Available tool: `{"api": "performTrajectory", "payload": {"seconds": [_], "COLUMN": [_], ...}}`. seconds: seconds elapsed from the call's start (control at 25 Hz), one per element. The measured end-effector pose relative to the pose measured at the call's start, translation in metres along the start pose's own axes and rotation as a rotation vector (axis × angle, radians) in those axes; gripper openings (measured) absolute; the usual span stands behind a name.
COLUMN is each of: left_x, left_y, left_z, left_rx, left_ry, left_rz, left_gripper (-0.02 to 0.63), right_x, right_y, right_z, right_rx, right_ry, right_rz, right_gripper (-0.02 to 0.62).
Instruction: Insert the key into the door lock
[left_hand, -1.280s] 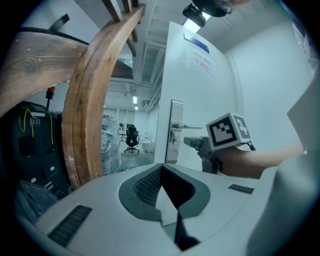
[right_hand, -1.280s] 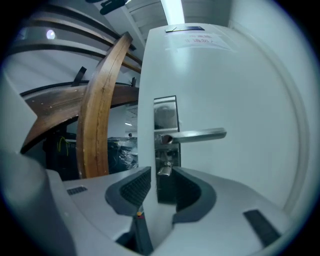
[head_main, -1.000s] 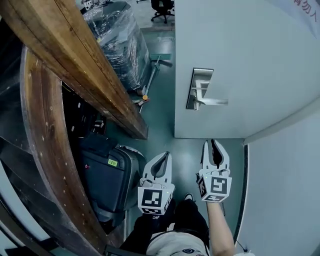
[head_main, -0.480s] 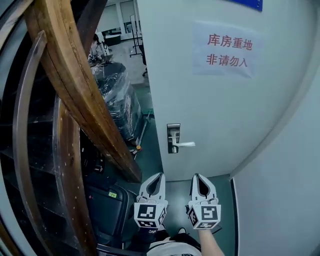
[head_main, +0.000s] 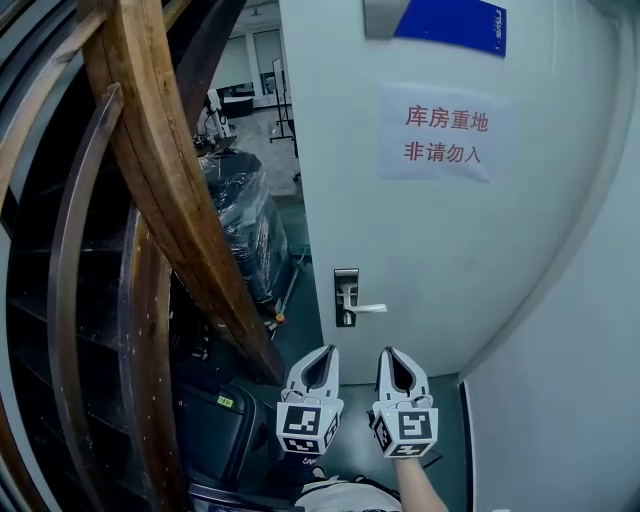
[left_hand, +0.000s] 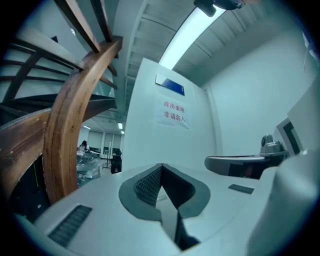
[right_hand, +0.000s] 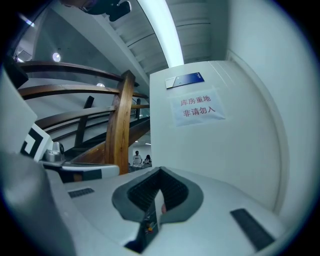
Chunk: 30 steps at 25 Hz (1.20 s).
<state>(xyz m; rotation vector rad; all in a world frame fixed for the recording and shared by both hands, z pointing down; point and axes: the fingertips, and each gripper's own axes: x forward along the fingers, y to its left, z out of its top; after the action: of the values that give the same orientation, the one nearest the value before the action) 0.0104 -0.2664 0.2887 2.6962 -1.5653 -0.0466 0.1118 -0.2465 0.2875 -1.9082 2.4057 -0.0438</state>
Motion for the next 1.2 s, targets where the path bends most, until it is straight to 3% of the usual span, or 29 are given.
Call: {"api": "performTrajectory", "payload": {"seconds": [1.2], "left_x": [-0.0009], "left_y": [0.0029], "left_z": [-0.0015], "left_rx": [0.025], "left_ry": [0.009], "left_rz": [0.007], "left_gripper": [0.003], "right_x": [0.0081], "right_y": [0.0025], "right_z": [-0.0035], "right_rx": [0.017], "right_ry": [-0.008], "right_rz": [0.021], "right_gripper": [0.005]}}
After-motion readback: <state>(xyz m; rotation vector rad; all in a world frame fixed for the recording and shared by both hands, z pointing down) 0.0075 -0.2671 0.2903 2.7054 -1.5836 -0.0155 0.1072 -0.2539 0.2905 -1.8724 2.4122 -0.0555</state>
